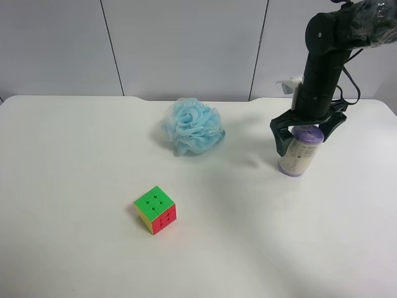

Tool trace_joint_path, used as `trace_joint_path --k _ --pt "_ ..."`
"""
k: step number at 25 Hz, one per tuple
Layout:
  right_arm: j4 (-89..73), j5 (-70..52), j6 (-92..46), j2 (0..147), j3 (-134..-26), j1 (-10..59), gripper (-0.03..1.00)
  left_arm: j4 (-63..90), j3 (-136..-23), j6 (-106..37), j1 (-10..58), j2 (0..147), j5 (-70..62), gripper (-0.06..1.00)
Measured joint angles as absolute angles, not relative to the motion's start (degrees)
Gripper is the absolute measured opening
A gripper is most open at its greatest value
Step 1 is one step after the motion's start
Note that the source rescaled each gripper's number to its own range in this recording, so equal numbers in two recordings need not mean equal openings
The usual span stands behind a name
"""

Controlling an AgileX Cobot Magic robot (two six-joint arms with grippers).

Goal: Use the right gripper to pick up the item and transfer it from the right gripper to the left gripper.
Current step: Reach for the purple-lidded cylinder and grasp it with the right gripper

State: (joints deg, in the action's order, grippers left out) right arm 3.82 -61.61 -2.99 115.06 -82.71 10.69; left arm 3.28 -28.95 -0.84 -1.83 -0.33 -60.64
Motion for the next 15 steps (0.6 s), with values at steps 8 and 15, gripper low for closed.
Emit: trace_joint_path --k 8,15 --pt "3.82 -61.61 -2.99 115.06 -82.71 10.69 0.52 3.28 -28.95 -0.84 -1.83 -0.33 -60.64 1.00" --pt "3.93 -61.61 -2.99 115.06 -82.71 10.69 0.00 3.28 -28.95 -0.84 -1.83 -0.33 -60.64 1.00"
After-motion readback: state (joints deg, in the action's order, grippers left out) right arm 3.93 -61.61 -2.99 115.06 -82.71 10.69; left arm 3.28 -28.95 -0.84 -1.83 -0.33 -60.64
